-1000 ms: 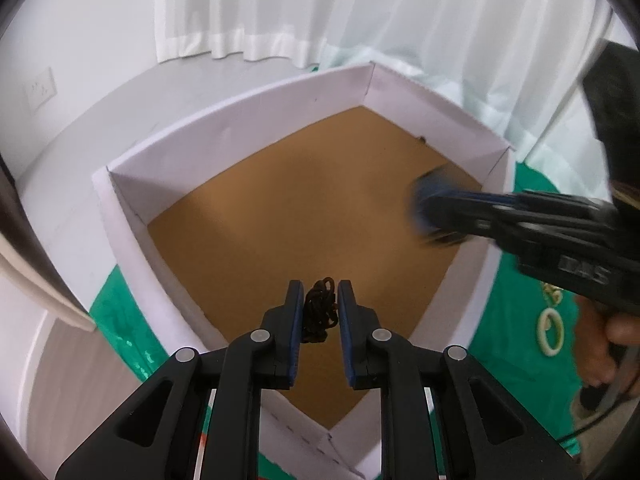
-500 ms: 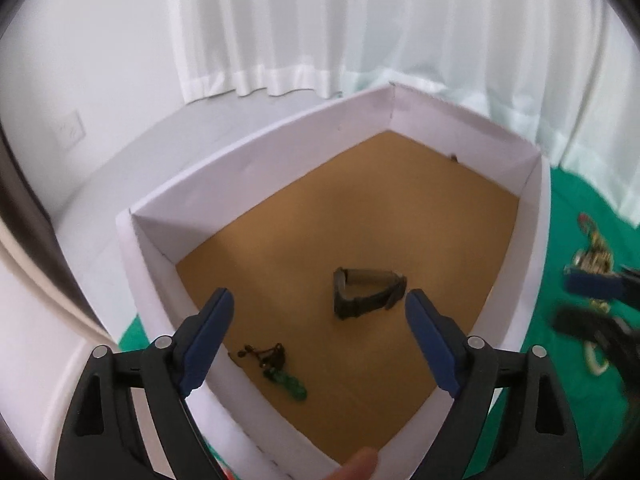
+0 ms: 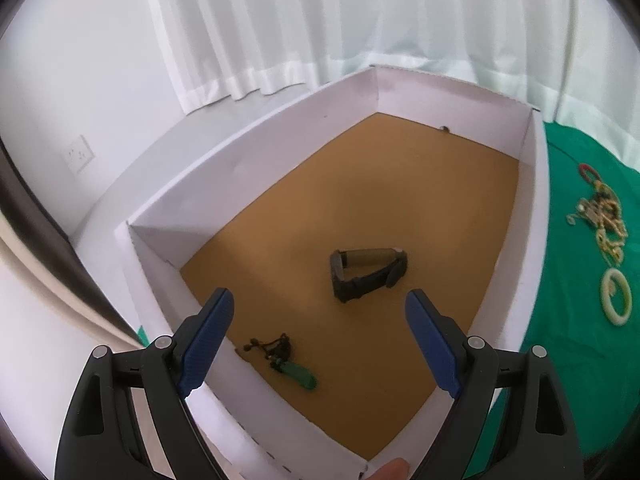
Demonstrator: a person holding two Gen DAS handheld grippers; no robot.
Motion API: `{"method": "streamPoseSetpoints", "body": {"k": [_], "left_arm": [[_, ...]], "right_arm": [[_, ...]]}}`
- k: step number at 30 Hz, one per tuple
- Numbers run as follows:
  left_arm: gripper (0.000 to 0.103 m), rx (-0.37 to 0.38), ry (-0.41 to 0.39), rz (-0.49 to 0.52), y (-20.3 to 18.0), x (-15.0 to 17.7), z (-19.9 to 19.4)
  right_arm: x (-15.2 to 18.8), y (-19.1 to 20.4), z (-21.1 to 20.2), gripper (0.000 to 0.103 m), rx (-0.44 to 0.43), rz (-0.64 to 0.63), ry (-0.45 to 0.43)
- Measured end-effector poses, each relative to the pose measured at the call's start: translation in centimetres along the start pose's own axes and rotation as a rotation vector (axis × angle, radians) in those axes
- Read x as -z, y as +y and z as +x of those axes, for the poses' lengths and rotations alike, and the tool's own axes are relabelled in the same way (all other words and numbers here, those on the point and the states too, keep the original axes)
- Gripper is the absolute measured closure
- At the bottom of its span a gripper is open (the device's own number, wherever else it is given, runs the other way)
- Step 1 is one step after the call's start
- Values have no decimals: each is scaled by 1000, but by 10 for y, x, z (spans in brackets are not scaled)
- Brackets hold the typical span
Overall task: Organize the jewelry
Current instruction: 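Move the left tool to the pale jade bangle and grasp its rim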
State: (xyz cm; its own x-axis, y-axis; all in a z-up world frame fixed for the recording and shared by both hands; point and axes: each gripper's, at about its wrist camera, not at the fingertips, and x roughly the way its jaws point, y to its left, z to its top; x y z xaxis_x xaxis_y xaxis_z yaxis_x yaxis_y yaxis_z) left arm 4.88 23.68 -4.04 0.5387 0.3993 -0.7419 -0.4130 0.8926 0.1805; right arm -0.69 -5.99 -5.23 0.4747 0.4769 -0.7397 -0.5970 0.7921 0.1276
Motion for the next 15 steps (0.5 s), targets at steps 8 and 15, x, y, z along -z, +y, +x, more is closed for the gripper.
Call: {"method": "streamPoseSetpoints", "body": {"k": [8, 15], "left_arm": [[2, 7, -183, -52, -6, -6, -70], [1, 369, -63, 47, -70, 6, -104]], "right_arm": [[36, -34, -27, 20, 155, 39, -40], [76, -62, -18, 19, 276, 106, 31]]}}
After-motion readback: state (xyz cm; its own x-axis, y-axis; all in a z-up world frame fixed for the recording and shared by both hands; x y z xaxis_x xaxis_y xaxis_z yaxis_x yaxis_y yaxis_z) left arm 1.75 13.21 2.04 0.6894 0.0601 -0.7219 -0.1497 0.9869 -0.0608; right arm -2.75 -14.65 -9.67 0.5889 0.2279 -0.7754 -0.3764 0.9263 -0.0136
